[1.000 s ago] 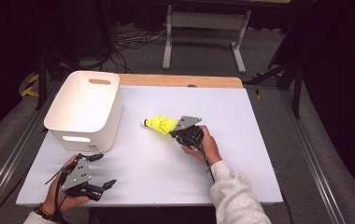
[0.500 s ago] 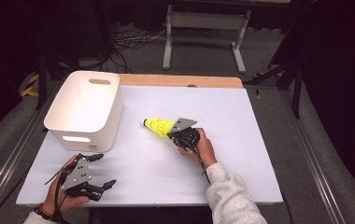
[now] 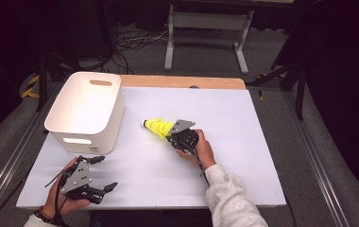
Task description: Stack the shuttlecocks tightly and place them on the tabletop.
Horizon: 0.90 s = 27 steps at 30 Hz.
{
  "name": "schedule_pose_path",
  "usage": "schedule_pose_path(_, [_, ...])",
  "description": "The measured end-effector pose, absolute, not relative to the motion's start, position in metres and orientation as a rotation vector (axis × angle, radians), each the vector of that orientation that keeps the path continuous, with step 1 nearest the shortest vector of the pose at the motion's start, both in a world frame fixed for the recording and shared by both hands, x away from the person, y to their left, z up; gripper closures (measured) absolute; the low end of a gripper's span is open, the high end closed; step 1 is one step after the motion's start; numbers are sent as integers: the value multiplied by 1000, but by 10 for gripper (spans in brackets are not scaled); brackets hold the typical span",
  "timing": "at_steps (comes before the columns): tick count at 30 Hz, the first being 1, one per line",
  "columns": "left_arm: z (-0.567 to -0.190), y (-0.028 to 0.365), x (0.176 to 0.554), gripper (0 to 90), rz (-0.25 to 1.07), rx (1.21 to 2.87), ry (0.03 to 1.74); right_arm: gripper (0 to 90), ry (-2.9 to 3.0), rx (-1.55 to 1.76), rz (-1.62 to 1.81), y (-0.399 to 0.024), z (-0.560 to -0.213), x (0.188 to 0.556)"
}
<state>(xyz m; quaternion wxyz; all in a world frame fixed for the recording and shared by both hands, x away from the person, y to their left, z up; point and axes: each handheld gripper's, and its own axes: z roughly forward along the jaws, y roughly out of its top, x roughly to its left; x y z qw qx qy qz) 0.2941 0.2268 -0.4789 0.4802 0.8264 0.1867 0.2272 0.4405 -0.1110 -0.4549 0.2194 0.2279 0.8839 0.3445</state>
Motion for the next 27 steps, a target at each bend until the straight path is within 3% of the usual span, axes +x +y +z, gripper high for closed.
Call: schedule_pose_path(27, [-480,225,295,75,549,2025,458,471,2374,646,1028,-119,-438,432])
